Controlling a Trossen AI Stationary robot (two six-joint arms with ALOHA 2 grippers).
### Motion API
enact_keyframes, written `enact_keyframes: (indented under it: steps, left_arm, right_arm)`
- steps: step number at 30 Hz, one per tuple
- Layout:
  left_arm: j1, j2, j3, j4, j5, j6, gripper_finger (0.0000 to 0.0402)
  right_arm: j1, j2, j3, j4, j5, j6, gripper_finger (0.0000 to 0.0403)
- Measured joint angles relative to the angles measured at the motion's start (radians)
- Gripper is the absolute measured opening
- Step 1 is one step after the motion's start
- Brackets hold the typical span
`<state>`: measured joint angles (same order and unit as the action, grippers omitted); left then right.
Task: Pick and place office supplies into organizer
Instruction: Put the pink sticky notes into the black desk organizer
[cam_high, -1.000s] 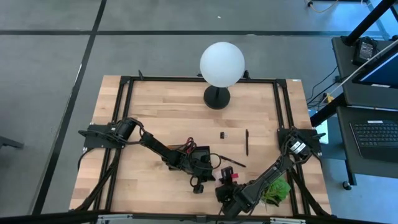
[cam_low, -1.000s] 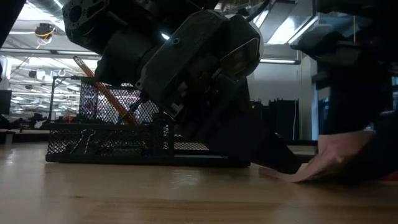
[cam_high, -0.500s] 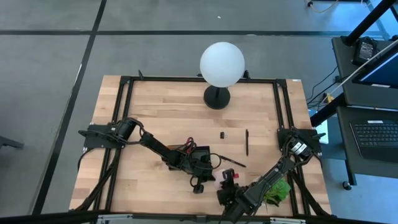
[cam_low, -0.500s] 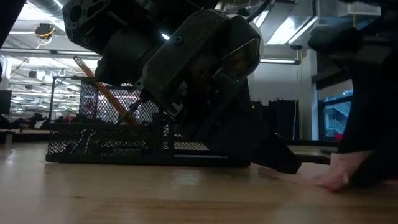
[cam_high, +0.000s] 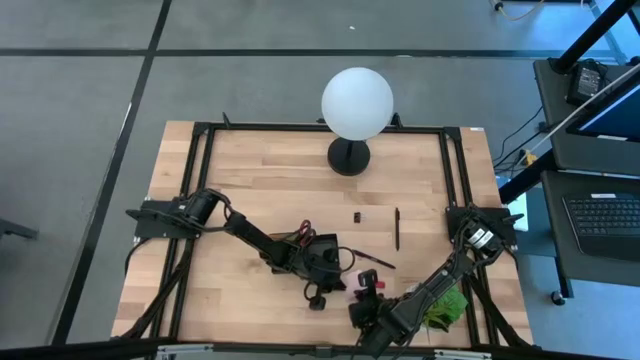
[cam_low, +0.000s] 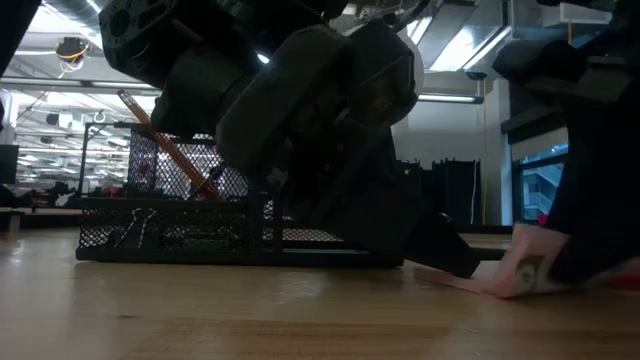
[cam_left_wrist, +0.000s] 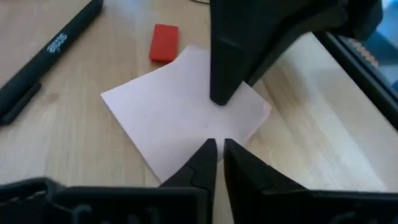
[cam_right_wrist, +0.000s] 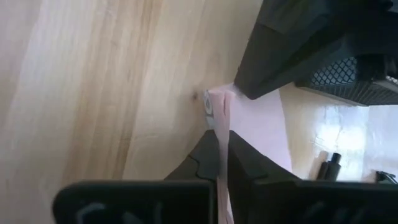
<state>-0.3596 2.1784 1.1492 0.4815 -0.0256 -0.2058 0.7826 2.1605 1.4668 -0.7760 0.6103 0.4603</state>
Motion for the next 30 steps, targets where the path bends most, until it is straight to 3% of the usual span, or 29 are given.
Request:
enact_keyframes:
  steps: [5, 10, 14, 17, 22, 25, 30]
  left_arm:
    - [-0.005, -0.067, 0.008, 0.009, 0.016, 0.057, 0.0067]
    - [-0.004, -0.155, 0.008, 0.006, 0.096, 0.071, 0.0104]
    - [-0.005, -0.270, 0.010, -0.090, 0.101, 0.120, 0.0116]
    - [-0.017, -0.373, 0.010, -0.227, 0.027, 0.156, 0.0118]
    - [-0.068, -0.531, 0.009, -0.456, -0.175, 0.194, 0.0113]
    - [-0.109, -0.613, -0.028, -0.500, -0.280, 0.195, 0.0110]
    - [-0.175, -0.721, -0.145, -0.509, -0.436, 0.163, 0.0106]
  right_arm:
    - [0.000, 0.001, 0.061, -0.086, -0.004, 0.000, 0.0010]
    - [0.000, 0.001, 0.113, -0.155, -0.004, 0.000, 0.0010]
    - [0.000, 0.001, 0.147, -0.220, 0.022, 0.003, 0.0010]
    - [0.000, 0.001, 0.200, -0.307, 0.033, 0.011, 0.0010]
    - [-0.002, 0.001, 0.297, -0.414, 0.150, 0.033, 0.0010]
    - [-0.019, 0.001, 0.332, -0.412, 0.216, 0.005, 0.0010]
    - [-0.091, 0.000, 0.335, -0.392, 0.236, -0.024, 0.0010]
